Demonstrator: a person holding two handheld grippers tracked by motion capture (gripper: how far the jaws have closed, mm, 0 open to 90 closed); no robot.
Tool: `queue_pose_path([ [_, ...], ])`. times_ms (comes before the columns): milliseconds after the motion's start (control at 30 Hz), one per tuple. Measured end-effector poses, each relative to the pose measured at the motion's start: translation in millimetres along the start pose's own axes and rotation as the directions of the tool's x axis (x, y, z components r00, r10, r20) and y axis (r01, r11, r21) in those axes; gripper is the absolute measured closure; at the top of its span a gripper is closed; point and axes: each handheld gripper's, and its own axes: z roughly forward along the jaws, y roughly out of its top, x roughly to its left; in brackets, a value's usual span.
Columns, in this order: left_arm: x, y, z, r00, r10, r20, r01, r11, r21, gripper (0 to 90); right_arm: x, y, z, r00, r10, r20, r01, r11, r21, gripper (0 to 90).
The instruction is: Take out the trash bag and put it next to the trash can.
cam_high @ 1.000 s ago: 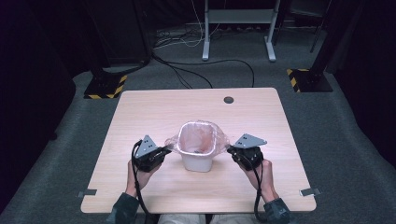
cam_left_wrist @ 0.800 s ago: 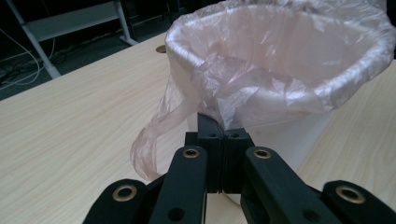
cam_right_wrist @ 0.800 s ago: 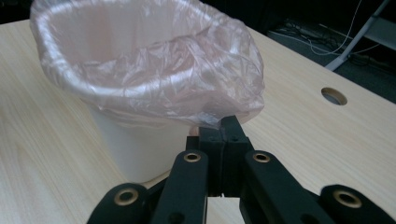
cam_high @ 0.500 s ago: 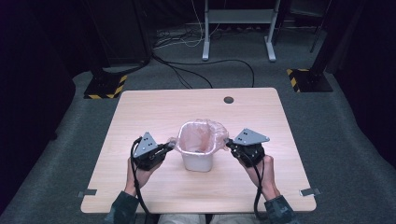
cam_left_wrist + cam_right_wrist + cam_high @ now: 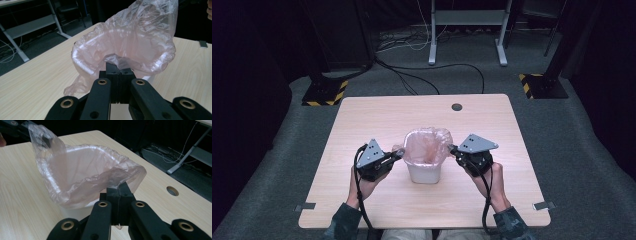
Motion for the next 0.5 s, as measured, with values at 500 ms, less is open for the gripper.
queue_pose_path([
  [500,-7.1,20.7,10.5,0.9976,0.038,0.058,-0.037,0.9990,-0.024,89.5,11.3,25.5,4.0,0.9984,-0.031,-0.047,0.030,0.999,-0.010,90.0],
])
